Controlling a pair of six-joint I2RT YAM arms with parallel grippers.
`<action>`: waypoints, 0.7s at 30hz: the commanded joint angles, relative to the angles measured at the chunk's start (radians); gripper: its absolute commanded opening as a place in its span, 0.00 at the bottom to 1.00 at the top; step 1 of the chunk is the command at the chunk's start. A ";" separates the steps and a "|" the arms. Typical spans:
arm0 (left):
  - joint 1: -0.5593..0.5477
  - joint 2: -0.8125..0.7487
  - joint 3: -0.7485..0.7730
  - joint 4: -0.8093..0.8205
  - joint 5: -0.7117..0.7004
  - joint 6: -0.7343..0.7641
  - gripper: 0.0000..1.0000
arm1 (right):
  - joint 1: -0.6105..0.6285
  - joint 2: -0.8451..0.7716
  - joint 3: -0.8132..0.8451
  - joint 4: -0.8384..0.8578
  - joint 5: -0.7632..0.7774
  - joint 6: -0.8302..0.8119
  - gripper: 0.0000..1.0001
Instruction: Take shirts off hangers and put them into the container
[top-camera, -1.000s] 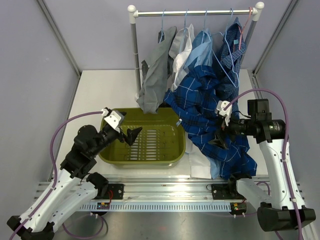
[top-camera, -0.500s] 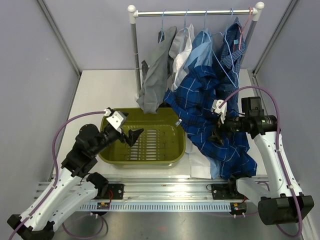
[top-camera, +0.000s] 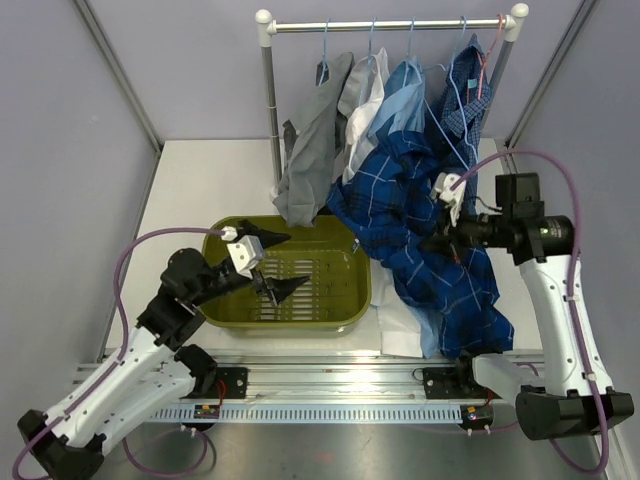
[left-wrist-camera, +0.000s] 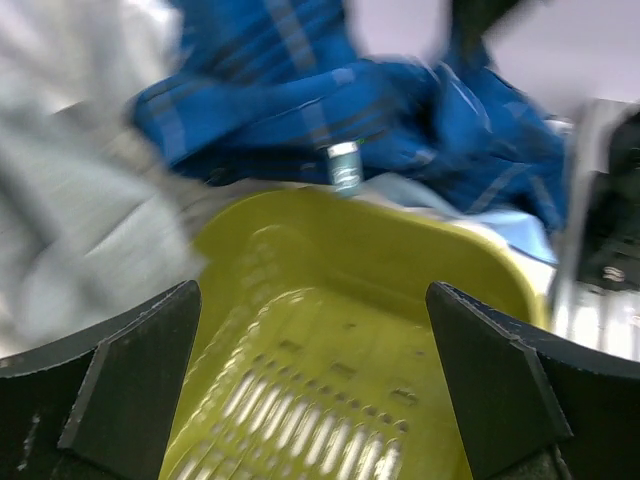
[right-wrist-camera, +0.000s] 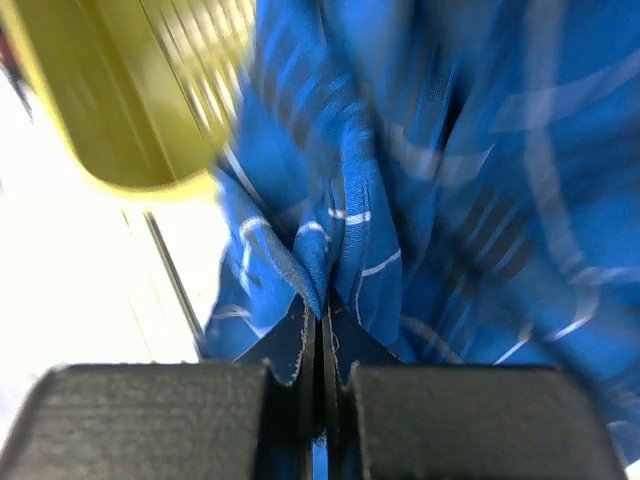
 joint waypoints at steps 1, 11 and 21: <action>-0.099 0.069 0.069 0.199 0.099 0.004 0.99 | 0.006 0.010 0.261 -0.064 -0.221 0.123 0.00; -0.360 0.518 0.507 0.279 0.014 0.116 0.99 | 0.006 0.043 0.575 0.259 -0.551 0.577 0.00; -0.481 0.862 0.808 0.441 0.212 0.000 0.99 | 0.006 0.058 0.644 0.404 -0.437 0.731 0.00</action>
